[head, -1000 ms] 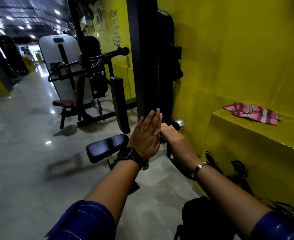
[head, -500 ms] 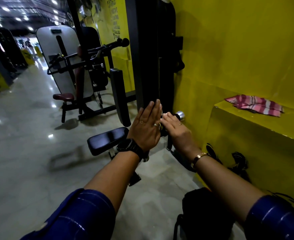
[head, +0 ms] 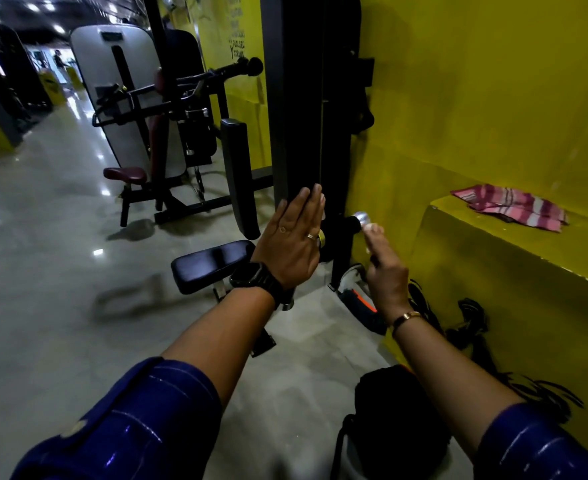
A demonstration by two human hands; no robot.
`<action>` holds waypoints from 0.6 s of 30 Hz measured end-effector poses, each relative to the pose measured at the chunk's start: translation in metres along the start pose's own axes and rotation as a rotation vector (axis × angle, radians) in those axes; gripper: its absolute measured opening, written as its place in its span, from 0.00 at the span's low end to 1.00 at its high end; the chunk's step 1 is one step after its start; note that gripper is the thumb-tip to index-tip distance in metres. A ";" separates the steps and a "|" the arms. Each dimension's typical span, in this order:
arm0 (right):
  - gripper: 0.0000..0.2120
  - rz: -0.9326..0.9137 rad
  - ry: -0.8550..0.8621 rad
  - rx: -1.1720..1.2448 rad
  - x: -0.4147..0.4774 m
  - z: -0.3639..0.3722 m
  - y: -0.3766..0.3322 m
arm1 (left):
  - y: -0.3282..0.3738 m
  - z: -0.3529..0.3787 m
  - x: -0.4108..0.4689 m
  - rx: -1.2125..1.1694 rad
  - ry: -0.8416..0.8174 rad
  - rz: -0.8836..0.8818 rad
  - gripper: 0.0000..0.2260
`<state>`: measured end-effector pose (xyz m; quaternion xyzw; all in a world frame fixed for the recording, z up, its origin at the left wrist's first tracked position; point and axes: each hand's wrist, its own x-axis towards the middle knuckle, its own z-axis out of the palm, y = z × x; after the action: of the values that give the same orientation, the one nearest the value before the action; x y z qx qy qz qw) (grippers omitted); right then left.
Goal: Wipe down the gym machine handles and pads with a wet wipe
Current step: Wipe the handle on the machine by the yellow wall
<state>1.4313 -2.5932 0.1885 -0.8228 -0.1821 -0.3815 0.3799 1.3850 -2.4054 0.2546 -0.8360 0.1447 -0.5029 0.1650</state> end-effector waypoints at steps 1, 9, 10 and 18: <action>0.26 0.195 0.069 0.127 0.004 -0.001 -0.005 | 0.000 -0.001 0.000 -0.001 -0.006 -0.003 0.32; 0.14 0.708 -0.050 0.643 0.046 -0.004 -0.018 | 0.001 0.004 -0.004 -0.002 -0.015 -0.025 0.34; 0.14 0.652 -0.090 0.644 0.050 -0.002 -0.023 | 0.001 0.004 -0.004 0.000 -0.015 -0.024 0.35; 0.18 0.940 -0.212 0.855 0.068 0.018 -0.026 | 0.001 0.001 -0.003 0.012 0.002 -0.012 0.33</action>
<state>1.4687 -2.5622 0.2458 -0.6241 0.0255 0.0152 0.7808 1.3846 -2.4051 0.2511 -0.8355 0.1368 -0.5054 0.1667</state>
